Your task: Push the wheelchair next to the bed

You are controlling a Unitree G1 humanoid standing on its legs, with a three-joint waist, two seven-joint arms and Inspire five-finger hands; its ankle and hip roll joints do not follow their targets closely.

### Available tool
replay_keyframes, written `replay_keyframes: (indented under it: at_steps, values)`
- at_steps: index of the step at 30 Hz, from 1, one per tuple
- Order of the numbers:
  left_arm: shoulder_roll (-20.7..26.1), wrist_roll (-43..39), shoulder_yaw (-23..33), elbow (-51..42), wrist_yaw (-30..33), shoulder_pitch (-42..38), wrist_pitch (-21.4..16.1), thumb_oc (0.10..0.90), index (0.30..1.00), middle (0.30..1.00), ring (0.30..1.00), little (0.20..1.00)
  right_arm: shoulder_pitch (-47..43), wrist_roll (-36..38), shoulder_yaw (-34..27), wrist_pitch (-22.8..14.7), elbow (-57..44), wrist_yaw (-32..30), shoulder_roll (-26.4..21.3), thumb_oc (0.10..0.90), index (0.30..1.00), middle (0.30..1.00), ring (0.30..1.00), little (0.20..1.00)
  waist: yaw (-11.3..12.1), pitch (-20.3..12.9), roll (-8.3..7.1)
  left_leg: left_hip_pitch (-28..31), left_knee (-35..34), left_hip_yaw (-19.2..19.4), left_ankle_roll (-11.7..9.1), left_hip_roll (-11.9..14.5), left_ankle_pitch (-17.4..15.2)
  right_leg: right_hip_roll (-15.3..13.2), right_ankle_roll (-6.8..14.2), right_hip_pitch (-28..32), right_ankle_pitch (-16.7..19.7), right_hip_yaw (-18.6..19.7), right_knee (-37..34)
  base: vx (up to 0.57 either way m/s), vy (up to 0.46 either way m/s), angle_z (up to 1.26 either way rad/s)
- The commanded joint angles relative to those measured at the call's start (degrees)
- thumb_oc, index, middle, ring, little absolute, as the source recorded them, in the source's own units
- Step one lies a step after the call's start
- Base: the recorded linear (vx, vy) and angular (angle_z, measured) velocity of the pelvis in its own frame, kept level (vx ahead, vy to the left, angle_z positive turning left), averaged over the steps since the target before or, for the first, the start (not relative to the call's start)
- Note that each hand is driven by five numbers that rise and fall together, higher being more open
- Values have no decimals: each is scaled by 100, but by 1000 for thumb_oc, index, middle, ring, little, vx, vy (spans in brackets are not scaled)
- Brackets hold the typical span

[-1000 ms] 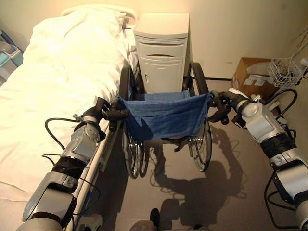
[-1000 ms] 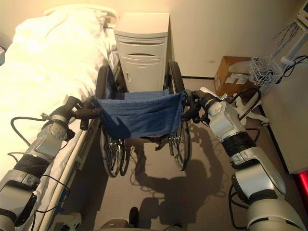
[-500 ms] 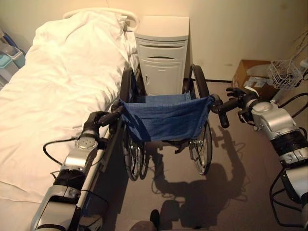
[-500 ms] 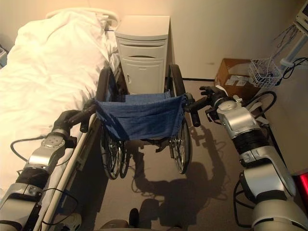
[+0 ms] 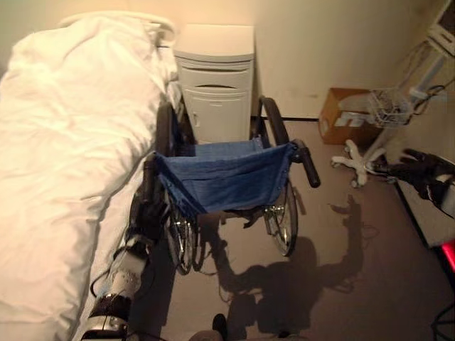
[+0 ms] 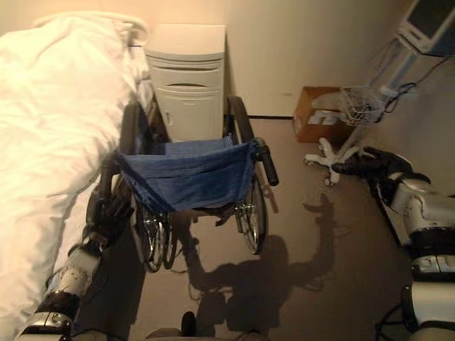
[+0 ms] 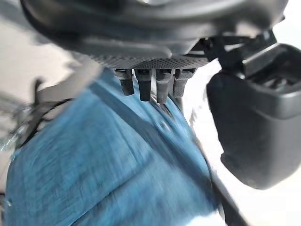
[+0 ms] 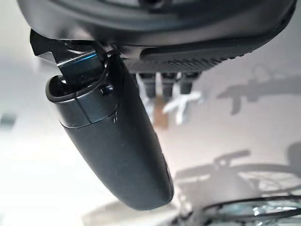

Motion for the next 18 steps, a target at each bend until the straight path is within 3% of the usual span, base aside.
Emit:
replay_keyframes:
  at_steps: [1, 3, 4, 6, 8, 9, 11, 13, 16, 18]
  values:
    - [-289, -1107, 259, -131, -759, 67, -261, 800, 900, 900, 900, 900, 39, 102, -397, -501, 321, 931, -349, 800, 900, 900, 900, 900, 170, -451, -175, 108, 282, -70, -180, -12, -669, 49, -75, -282, 493, -159, 362, 15, -77, -5]
    - [-399, -896, 276, -20, -712, 126, -177, 800, 900, 900, 900, 900, 231, 146, -529, -543, 485, 1111, -104, 800, 900, 900, 900, 900, 196, -440, -199, 114, 289, -79, -170, -9, -687, 50, -67, -276, 506, -164, 343, 15, -73, -1]
    - [-503, -444, 245, 175, -707, 181, -81, 800, 900, 900, 900, 900, 414, 738, -629, -530, 653, 1155, 292, 800, 900, 900, 900, 900, 224, -429, -199, 121, 293, -82, -159, -6, -712, 44, -64, -270, 517, -193, 325, 13, -58, -1]
    - [-565, -259, 156, 435, -896, 273, 48, 800, 900, 900, 900, 900, 715, 1238, -778, -765, 849, 1155, 916, 800, 900, 900, 900, 900, 255, -426, -180, 121, 314, -90, -138, -9, -754, 45, -64, -262, 512, -204, 309, 5, -23, -1]
    - [-719, -104, 106, 612, -1060, 406, 169, 800, 900, 900, 900, 900, 1070, 1296, -951, -1016, 1153, 1218, 1657, 800, 900, 900, 900, 900, 289, -423, -120, 129, 322, -90, -110, -15, -787, 31, -47, -274, 526, -217, 304, 0, 0, 0]
    - [-730, -63, 100, 627, -1065, 424, 178, 800, 900, 900, 900, 900, 1107, 1331, -966, -1008, 1172, 1220, 1725, 800, 900, 900, 900, 900, 296, -426, -117, 130, 323, -90, -108, -15, -789, 30, -47, -273, 524, -215, 300, 0, 0, 0]
    - [-891, 89, 69, 861, -1231, 586, 275, 800, 900, 900, 900, 900, 1456, 1452, -968, -1391, 1442, 1553, 2474, 800, 900, 900, 900, 900, 337, -422, -45, 147, 327, -100, -85, -18, -806, 15, -47, -271, 528, -236, 289, 18, 9, 6]
    - [-1047, 612, 47, 1166, -1397, 708, 284, 800, 900, 900, 900, 900, 1704, 1332, -893, -2065, 1952, 1875, 3245, 800, 900, 900, 900, 900, 374, -448, 23, 150, 344, -132, -65, -43, -837, 10, -54, -271, 509, -239, 278, 33, 5, 5]
    - [-1147, 1702, -162, 1331, -1347, 837, 18, 800, 900, 900, 900, 900, 1908, 1294, -730, -2546, 2193, 1931, 3902, 800, 900, 900, 900, 900, 391, -462, 103, 155, 352, -187, -59, -67, -848, 1, -65, -263, 469, -249, 255, 32, 4, 4]
    - [-1193, 2842, -464, 1359, -1289, 971, -452, 800, 900, 900, 900, 900, 2106, 974, -477, -2873, 2162, 1924, 4325, 800, 900, 900, 900, 900, 371, -462, 177, 157, 332, -218, -58, -86, -829, 8, -82, -259, 438, -243, 214, -3, 23, 0]
